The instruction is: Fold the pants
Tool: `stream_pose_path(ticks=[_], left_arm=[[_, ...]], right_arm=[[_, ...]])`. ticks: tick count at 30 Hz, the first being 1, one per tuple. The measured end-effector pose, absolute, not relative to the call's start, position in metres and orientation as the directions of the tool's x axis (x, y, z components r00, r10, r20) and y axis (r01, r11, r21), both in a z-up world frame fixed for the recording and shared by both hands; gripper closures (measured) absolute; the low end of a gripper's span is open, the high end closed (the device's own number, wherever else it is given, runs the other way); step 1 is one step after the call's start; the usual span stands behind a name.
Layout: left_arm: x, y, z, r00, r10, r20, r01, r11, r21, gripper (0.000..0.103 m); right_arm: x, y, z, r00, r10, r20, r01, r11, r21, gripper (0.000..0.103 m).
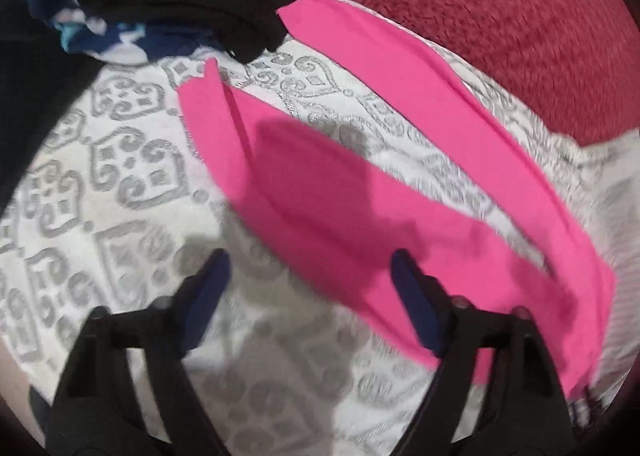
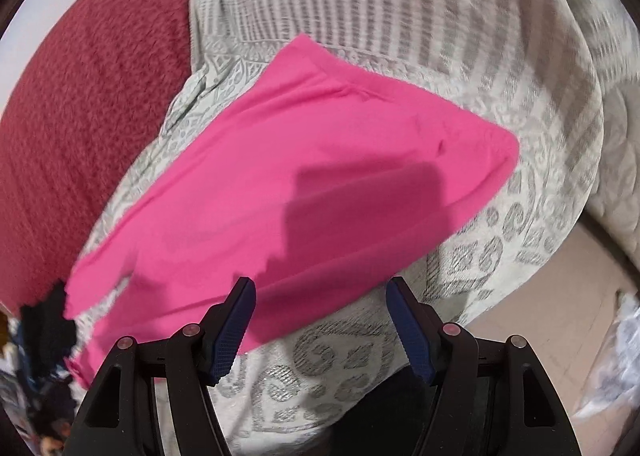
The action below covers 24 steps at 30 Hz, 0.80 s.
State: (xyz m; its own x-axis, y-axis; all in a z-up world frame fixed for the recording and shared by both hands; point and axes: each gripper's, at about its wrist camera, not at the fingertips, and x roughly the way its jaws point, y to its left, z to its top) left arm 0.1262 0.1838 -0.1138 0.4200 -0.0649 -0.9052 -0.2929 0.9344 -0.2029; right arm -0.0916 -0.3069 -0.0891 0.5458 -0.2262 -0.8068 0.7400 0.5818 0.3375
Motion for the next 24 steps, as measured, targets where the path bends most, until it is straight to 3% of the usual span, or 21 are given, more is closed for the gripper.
stream_pose_path(ticks=[6, 7, 10, 19, 20, 21, 22, 24], left_arm=[[0.143, 0.205, -0.142, 0.383, -0.183, -0.905, -0.39, 0.857, -0.338, 0.066], [0.143, 0.206, -0.144, 0.387, -0.203, -0.899, -0.385, 0.851, -0.358, 0.078], [0.139, 0.209, -0.147, 0.384, -0.219, -0.897, -0.394, 0.84, -0.373, 0.092], [0.138, 0.21, -0.14, 0.448, -0.24, -0.861, -0.343, 0.844, -0.413, 0.097], [0.138, 0.209, -0.138, 0.455, -0.24, -0.857, -0.337, 0.845, -0.416, 0.097], [0.138, 0.209, -0.134, 0.468, -0.238, -0.851, -0.329, 0.846, -0.418, 0.097], [0.136, 0.21, -0.129, 0.484, -0.235, -0.843, -0.319, 0.85, -0.42, 0.098], [0.131, 0.214, -0.119, 0.51, -0.233, -0.828, -0.304, 0.851, -0.428, 0.098]], right_arm=[[-0.098, -0.311, -0.089, 0.56, -0.22, -0.799, 0.747, 0.551, 0.372, 0.034], [-0.099, -0.312, -0.089, 0.563, -0.216, -0.798, 0.748, 0.544, 0.381, 0.034], [-0.102, -0.317, -0.09, 0.577, -0.198, -0.792, 0.753, 0.505, 0.422, 0.034], [-0.091, -0.321, -0.089, 0.587, -0.21, -0.782, 0.764, 0.463, 0.45, 0.035], [-0.089, -0.322, -0.088, 0.593, -0.218, -0.775, 0.762, 0.462, 0.453, 0.041], [-0.088, -0.322, -0.087, 0.603, -0.224, -0.765, 0.756, 0.467, 0.459, 0.075], [-0.084, -0.322, -0.086, 0.609, -0.216, -0.763, 0.745, 0.487, 0.456, 0.099], [-0.085, -0.321, -0.079, 0.635, -0.228, -0.738, 0.724, 0.509, 0.465, 0.099]])
